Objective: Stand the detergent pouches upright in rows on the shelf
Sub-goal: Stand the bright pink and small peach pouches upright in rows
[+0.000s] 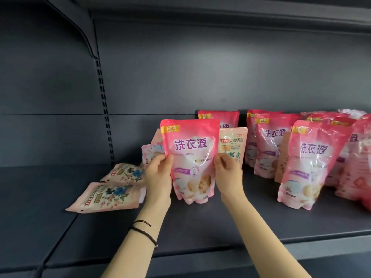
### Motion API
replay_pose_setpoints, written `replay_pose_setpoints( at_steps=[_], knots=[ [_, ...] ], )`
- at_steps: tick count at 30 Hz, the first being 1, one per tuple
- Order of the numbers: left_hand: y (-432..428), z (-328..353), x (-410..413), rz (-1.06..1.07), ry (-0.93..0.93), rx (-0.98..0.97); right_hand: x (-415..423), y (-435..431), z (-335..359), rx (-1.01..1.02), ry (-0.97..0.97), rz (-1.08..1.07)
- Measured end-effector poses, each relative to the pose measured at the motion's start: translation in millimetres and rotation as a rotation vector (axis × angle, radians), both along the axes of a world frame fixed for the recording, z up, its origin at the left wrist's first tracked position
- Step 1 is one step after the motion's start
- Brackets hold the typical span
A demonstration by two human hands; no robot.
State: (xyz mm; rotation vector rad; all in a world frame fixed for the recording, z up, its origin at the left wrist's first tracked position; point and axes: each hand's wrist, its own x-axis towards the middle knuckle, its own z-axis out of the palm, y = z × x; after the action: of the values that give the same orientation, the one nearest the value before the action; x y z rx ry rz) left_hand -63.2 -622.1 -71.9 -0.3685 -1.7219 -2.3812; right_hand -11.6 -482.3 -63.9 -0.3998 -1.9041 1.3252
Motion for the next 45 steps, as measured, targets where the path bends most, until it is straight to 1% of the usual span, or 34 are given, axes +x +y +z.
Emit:
replay_pose_setpoints(
  at_steps=[6, 11, 13, 16, 18, 20, 22, 23, 24, 26, 27, 29, 32, 36, 40, 42, 45],
  knots=[
    [65, 3, 25, -0.080, -0.008, -0.031, 27, 65, -2, 0.047, -0.007, -0.109],
    [102, 5, 43, -0.112, -0.029, -0.049, 46, 106, -2, 0.166, -0.020, -0.125],
    [108, 5, 48, -0.111, -0.007, -0.093, 52, 116, 0, 0.258, -0.042, -0.111],
    [106, 6, 49, -0.103, 0.050, -0.188, 61, 131, 9, 0.504, -0.164, -0.070],
    [99, 8, 47, -0.102, 0.117, -0.302, 69, 136, 19, 0.668, -0.344, 0.008],
    [87, 12, 43, -0.096, 0.195, -0.488, 77, 134, 30, 0.799, -0.571, 0.121],
    [73, 17, 37, -0.065, 0.283, -0.769, 79, 125, 41, 0.972, -0.755, 0.220],
    [64, 19, 35, -0.040, 0.336, -0.927, 80, 120, 46, 1.053, -0.806, 0.258],
    [55, 22, 34, -0.007, 0.398, -1.085, 78, 113, 50, 1.119, -0.828, 0.287],
    [35, 26, 31, 0.106, 0.571, -1.374, 78, 100, 57, 1.215, -0.803, 0.314],
    [25, 28, 30, 0.162, 0.661, -1.487, 78, 93, 59, 1.255, -0.768, 0.329],
    [6, 30, 27, 0.216, 0.788, -1.651, 78, 78, 59, 1.316, -0.696, 0.388],
    [-18, 33, 21, 0.229, 0.865, -1.759, 71, 53, 57, 1.381, -0.611, 0.465],
    [-45, 37, 8, 0.235, 0.947, -1.815, 44, 17, 54, 1.529, -0.506, 0.444],
    [-74, 46, -17, 0.247, 0.937, -1.832, 9, -16, 54, 1.546, -0.607, 0.457],
    [-91, 48, -34, 0.241, 0.916, -1.882, -8, -27, 54, 1.541, -0.679, 0.428],
    [-110, 49, -61, 0.213, 0.897, -1.922, -30, -37, 52, 1.471, -0.776, 0.372]
  ],
)
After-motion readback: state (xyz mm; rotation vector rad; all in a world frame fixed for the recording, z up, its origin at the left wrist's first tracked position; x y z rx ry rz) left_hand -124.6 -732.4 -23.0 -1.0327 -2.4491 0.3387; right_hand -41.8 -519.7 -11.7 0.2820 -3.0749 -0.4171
